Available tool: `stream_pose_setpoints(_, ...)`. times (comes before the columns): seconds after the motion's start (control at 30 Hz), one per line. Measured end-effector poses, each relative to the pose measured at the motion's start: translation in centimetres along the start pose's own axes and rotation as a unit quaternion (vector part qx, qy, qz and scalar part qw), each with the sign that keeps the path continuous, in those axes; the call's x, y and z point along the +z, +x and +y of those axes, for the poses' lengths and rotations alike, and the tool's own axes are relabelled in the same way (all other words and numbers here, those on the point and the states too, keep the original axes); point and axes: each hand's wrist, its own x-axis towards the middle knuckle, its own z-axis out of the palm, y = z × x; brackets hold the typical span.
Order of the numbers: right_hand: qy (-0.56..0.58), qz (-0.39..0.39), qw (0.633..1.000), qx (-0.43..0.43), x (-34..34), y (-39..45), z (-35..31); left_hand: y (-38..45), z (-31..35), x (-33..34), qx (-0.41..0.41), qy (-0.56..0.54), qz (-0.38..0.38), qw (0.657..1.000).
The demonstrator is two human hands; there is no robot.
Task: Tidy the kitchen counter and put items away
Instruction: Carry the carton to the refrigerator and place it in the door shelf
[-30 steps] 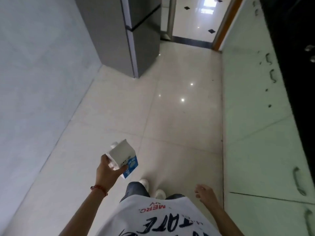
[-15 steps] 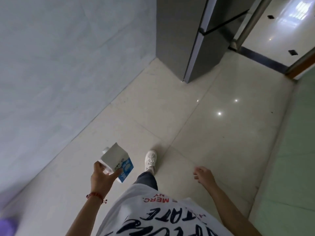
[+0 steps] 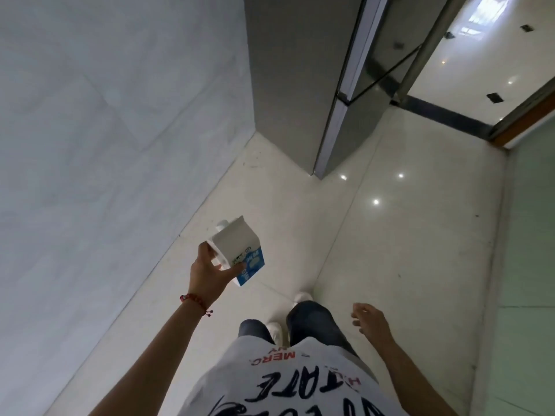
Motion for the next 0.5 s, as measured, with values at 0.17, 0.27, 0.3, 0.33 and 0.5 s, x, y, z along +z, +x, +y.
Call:
stream_pose_setpoints(0.17, 0.029, 0.0, 0.999, 0.027, -0.4, 6.1, -5.1, 8.9, 4.6, 1.7, 0.008, -0.006, 0.004, 1.0)
stream_pose_setpoints(0.27, 0.041, -0.013, 0.999, 0.03, -0.9, 10.3, -9.9, 13.4, 6.7, 2.4, 0.007, 0.006, 0.008, 1.0)
stream_pose_setpoints(0.3, 0.039, -0.018, 0.999, 0.027, -1.2, 11.6, -11.8, 14.6, 7.3, 2.6, 0.004, 0.011, 0.011, 1.0)
stream_pose_setpoints(0.33, 0.034, -0.021, 0.999, 0.021, -1.4, 12.7, -13.8, 15.7, 8.0, 2.6, -0.003, 0.012, 0.013, 1.0)
stream_pose_setpoints(0.5, 0.003, -0.037, 0.998, -0.045, -3.1, 17.8, -26.1, 20.9, 12.1, 2.6, -0.024, -0.007, 0.027, 0.999)
